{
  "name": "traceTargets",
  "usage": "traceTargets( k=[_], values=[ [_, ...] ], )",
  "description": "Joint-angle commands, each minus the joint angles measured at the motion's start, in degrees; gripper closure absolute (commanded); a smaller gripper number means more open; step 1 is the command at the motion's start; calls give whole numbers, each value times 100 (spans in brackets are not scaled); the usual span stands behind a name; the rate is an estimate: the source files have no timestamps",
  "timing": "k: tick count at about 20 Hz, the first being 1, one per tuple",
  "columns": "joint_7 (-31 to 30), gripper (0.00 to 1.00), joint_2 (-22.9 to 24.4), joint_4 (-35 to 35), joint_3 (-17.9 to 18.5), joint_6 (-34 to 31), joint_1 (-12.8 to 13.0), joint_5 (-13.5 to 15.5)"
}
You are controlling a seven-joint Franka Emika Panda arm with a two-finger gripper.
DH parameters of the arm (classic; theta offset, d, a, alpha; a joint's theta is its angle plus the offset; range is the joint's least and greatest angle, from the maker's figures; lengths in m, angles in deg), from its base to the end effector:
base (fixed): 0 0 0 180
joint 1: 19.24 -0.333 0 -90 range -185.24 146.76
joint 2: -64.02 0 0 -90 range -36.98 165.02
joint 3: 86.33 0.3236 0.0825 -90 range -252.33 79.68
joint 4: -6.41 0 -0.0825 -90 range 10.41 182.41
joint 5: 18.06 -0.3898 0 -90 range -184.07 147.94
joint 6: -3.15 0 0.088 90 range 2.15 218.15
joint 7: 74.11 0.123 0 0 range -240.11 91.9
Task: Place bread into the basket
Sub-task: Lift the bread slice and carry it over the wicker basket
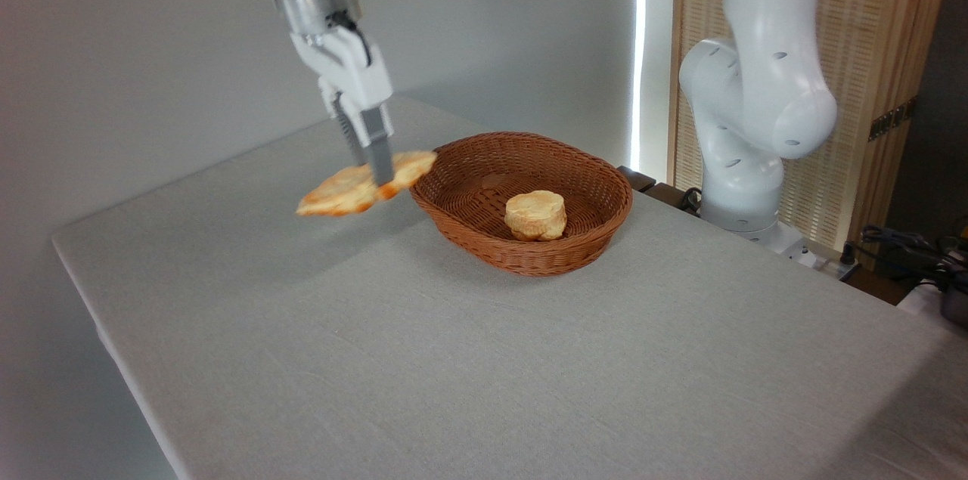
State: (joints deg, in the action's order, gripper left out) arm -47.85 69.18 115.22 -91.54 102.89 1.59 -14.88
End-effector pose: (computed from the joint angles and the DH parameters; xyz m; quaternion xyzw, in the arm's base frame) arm 0.4738 -0.2396 0.5221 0.8995 -0.4350 -0.0342 0.0232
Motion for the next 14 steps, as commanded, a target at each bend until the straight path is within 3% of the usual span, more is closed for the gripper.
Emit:
traceTargets(
  k=[1,6,7,8,9,14],
  values=[
    [-261,48,345,105,-6,-910,26,208],
    [-516,44,372,167,-199,-2062,26,445],
    [-629,37,372,202,-200,-2211,26,577],
    [-744,16,372,220,-208,-2283,26,674],
    [-875,0,363,237,-235,-2301,35,683],
    [-956,0,293,396,-472,-2301,26,745]
  ],
)
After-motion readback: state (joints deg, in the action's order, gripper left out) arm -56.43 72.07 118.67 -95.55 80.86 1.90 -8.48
